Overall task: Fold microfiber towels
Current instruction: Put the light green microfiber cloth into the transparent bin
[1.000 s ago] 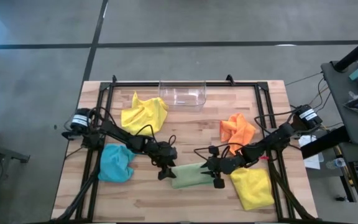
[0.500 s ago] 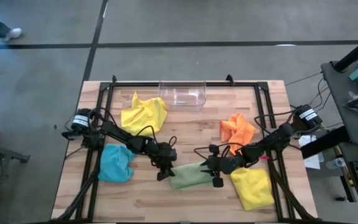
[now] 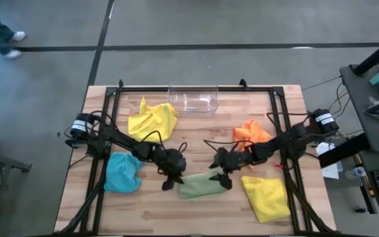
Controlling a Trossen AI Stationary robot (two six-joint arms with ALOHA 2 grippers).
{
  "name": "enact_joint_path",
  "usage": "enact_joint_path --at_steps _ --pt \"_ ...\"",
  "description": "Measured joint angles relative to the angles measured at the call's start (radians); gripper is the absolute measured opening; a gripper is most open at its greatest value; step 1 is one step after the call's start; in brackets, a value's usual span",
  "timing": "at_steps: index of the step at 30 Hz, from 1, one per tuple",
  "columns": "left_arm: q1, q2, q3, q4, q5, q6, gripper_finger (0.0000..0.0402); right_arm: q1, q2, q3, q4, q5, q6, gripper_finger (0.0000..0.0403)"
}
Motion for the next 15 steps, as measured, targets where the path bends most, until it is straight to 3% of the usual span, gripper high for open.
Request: enact_joint_path --at_steps 7,15 --pt "0.0 -0.039 0.002 -0.063 -0.093 0.104 0.0006 -0.088 0.0 0.002 0.003 -0.145 0.038 0.0342" --pt "0.001 -0.075 0.033 -0.064 -0.122 0.174 0.0005 -0.112 0.036 0.003 -0.006 -0.205 0.052 0.0353"
